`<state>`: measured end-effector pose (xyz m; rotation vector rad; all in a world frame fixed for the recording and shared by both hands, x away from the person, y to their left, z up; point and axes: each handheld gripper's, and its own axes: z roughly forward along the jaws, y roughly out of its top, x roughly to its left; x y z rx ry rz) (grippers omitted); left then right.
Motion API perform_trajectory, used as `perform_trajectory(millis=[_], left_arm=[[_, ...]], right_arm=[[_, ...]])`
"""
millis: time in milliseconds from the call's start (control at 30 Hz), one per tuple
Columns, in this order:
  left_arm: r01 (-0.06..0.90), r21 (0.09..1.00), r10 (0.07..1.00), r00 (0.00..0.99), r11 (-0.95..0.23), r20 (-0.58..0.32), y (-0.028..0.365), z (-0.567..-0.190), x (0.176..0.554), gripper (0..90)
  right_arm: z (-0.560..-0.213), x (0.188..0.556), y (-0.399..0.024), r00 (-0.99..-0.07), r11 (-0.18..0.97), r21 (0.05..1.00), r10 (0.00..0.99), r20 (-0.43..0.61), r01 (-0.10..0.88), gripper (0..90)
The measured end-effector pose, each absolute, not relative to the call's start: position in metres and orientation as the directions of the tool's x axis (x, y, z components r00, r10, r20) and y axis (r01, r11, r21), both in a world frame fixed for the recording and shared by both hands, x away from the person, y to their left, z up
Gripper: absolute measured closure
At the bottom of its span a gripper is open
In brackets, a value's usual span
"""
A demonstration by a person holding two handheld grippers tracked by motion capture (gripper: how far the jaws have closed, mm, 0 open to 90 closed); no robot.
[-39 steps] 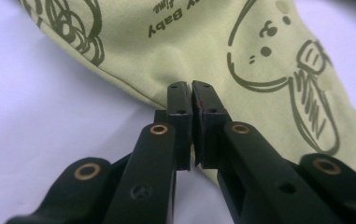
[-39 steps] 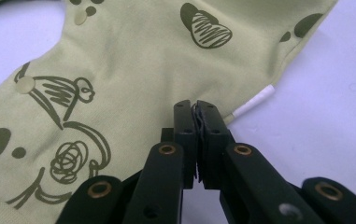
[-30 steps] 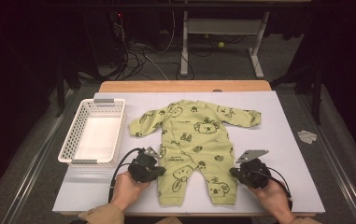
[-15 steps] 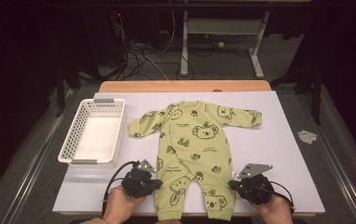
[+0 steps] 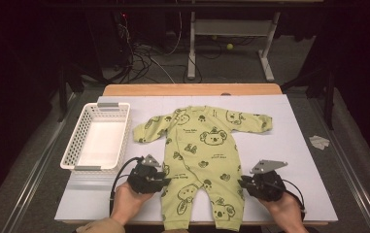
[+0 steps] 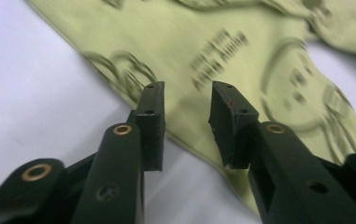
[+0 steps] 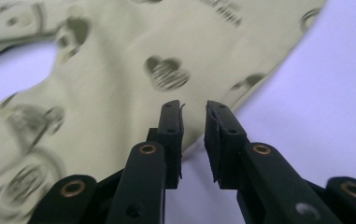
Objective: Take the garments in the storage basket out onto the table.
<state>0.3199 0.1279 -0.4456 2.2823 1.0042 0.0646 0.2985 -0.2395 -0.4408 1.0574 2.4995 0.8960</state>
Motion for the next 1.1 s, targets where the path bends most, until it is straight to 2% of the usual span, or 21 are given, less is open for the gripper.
perform_trajectory(millis=[333,533,733,833,933,1000,1067,1100], left_arm=[[0.703,0.549,0.739,0.640,-0.453,-0.211,0.119,-0.443,0.385,61.1],[0.718,0.548,0.757,0.617,-0.430,-0.215,0.120,-0.441,0.402,60.0],[0.731,0.542,0.765,0.603,-0.415,-0.228,0.124,-0.439,0.411,60.0],[0.732,0.541,0.767,0.601,-0.414,-0.225,0.125,-0.436,0.415,60.0],[0.729,0.549,0.769,0.599,-0.408,-0.223,0.126,-0.431,0.417,59.9],[0.731,0.548,0.774,0.594,-0.406,-0.219,0.127,-0.428,0.420,59.0],[0.734,0.549,0.778,0.589,-0.400,-0.221,0.128,-0.425,0.423,59.0],[0.736,0.549,0.778,0.587,-0.397,-0.224,0.129,-0.423,0.424,59.0]], right_arm=[[-0.433,0.389,-0.224,-0.620,0.507,0.612,0.784,-0.035,0.607,81.8],[-0.433,0.442,-0.206,-0.552,0.470,0.606,0.832,-0.060,0.642,80.4],[-0.435,0.470,-0.189,-0.528,0.479,0.588,0.843,-0.101,0.652,80.1],[-0.438,0.480,-0.183,-0.525,0.491,0.545,0.844,-0.106,0.680,73.6],[-0.445,0.483,-0.181,-0.528,0.514,0.520,0.838,-0.136,0.682,72.0],[-0.445,0.484,-0.181,-0.528,0.508,0.522,0.840,-0.126,0.685,74.2],[-0.445,0.484,-0.182,-0.539,0.516,0.517,0.834,-0.119,0.683,87.7],[-0.445,0.483,-0.182,-0.541,0.530,0.507,0.829,-0.141,0.680,90.0]])
